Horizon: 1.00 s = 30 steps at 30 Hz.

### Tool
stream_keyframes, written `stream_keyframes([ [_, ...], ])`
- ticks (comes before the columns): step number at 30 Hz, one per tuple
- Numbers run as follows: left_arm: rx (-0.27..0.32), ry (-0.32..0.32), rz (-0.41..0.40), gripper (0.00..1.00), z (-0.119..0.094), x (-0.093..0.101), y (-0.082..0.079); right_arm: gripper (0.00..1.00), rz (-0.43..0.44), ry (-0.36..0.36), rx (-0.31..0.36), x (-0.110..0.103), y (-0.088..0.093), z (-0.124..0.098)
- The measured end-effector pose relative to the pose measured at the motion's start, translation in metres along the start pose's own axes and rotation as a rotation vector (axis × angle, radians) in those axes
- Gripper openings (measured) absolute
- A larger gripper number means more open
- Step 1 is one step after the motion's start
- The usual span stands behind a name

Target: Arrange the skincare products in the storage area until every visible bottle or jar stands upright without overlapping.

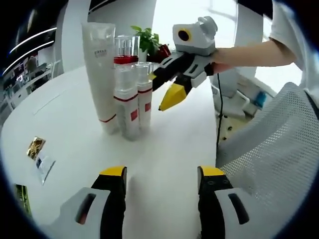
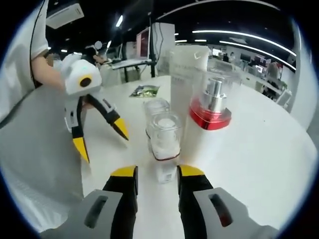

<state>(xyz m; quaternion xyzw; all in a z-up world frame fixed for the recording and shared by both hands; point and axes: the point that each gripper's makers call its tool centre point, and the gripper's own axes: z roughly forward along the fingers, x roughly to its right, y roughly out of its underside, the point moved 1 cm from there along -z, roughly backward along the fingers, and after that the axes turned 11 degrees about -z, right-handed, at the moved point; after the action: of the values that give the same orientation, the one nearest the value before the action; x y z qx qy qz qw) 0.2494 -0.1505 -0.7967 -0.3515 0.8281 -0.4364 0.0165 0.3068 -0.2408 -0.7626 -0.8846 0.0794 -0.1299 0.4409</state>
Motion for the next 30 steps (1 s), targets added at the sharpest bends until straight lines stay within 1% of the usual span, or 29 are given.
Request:
stream_keyframes([
  [7, 0.034, -0.067, -0.068, 0.64, -0.019, -0.015, -0.004, 0.4, 0.022, 0.036, 0.001, -0.009, -0.005, -0.009],
  [9, 0.053, -0.085, -0.108, 0.67, -0.027, -0.019, -0.007, 0.44, 0.029, 0.063, 0.001, -0.009, -0.006, -0.013],
  [12, 0.081, -0.114, -0.145, 0.73, -0.041, -0.022, -0.012, 0.49, 0.052, 0.097, 0.013, -0.007, -0.009, -0.018],
  [14, 0.094, -0.138, -0.154, 0.76, -0.049, -0.025, -0.013, 0.5, 0.063, 0.112, 0.024, -0.007, -0.011, -0.02],
  [17, 0.104, -0.161, -0.169, 0.78, -0.059, -0.03, -0.01, 0.54, 0.073, 0.132, 0.032, -0.007, -0.014, -0.023],
  [20, 0.115, -0.185, -0.185, 0.8, -0.071, -0.032, -0.007, 0.57, 0.078, 0.15, 0.038, -0.011, -0.022, -0.028],
  [24, 0.126, -0.224, -0.219, 0.83, -0.087, -0.033, -0.003, 0.6, 0.085, 0.154, 0.055, -0.015, -0.025, -0.028],
  [26, 0.129, -0.243, -0.233, 0.83, -0.094, -0.033, 0.0, 0.61, 0.085, 0.155, 0.06, -0.02, -0.03, -0.03],
  [28, 0.135, -0.251, -0.245, 0.83, -0.1, -0.035, 0.004, 0.62, 0.091, 0.156, 0.068, -0.024, -0.033, -0.031],
  [30, 0.14, -0.26, -0.268, 0.85, -0.105, -0.033, 0.006, 0.63, 0.097, 0.163, 0.076, -0.027, -0.036, -0.032],
])
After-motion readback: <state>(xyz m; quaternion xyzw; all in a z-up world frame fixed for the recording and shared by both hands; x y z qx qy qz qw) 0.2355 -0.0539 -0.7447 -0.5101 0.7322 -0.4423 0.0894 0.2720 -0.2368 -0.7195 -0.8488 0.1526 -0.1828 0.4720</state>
